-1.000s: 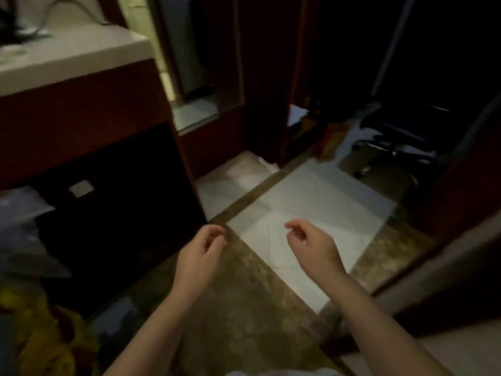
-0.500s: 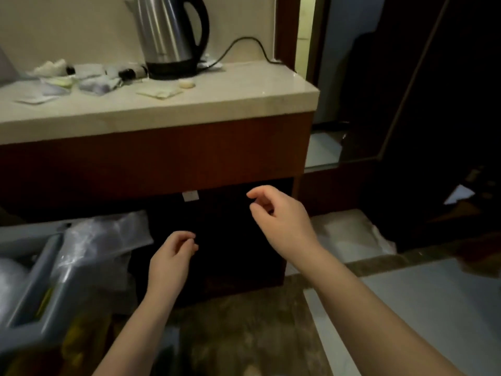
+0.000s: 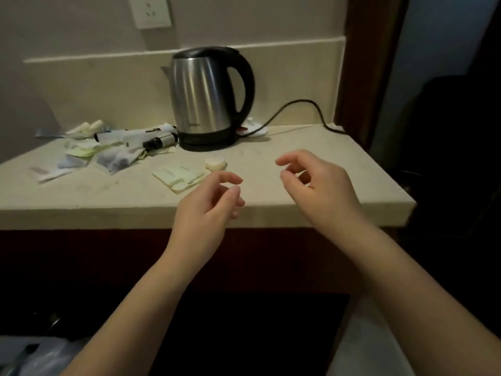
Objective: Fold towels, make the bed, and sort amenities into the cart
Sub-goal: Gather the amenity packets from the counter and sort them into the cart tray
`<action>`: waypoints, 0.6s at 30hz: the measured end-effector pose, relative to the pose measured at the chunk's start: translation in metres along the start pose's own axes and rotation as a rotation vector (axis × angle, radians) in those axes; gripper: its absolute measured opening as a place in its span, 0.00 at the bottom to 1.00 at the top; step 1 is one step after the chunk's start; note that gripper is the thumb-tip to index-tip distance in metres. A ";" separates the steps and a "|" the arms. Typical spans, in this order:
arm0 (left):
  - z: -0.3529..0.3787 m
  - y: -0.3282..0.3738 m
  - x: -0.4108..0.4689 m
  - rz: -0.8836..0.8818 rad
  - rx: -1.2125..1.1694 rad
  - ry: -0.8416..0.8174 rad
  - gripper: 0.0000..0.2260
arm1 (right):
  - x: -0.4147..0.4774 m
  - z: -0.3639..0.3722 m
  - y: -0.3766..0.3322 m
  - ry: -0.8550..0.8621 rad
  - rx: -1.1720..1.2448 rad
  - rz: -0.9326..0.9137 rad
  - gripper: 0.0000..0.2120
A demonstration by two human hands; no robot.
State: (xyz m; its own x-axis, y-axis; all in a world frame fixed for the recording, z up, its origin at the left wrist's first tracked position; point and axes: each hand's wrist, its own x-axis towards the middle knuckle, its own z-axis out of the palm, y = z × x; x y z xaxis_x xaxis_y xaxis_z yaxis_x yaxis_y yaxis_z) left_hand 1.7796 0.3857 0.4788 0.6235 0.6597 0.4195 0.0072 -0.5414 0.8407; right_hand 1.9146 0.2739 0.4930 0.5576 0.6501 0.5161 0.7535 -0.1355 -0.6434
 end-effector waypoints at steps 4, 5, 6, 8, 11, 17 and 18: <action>-0.016 -0.006 0.045 0.006 0.210 0.072 0.06 | 0.077 0.015 -0.002 -0.239 -0.082 -0.152 0.11; -0.021 -0.009 0.055 0.005 0.270 0.089 0.06 | 0.094 0.022 -0.004 -0.310 -0.134 -0.206 0.13; -0.028 -0.013 0.063 -0.002 0.332 0.109 0.05 | 0.108 0.027 -0.006 -0.373 -0.183 -0.258 0.13; -0.044 -0.023 0.077 -0.039 0.477 0.129 0.05 | 0.131 0.040 -0.009 -0.496 -0.256 -0.329 0.15; -0.067 -0.044 0.093 -0.164 0.724 0.032 0.17 | 0.153 0.062 -0.004 -0.635 -0.336 -0.382 0.21; -0.084 -0.065 0.111 -0.225 0.937 -0.314 0.36 | 0.163 0.103 0.003 -0.835 -0.334 -0.435 0.34; -0.085 -0.066 0.114 -0.219 0.943 -0.332 0.38 | 0.163 0.109 0.002 -0.842 -0.354 -0.456 0.35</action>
State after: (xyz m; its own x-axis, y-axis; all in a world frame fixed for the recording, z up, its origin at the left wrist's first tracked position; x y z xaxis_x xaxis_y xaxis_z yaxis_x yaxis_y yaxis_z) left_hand 1.7837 0.5406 0.4999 0.7188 0.6932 0.0526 0.6696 -0.7107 0.2156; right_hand 1.9695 0.4613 0.5139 -0.1314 0.9912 0.0171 0.9686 0.1320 -0.2104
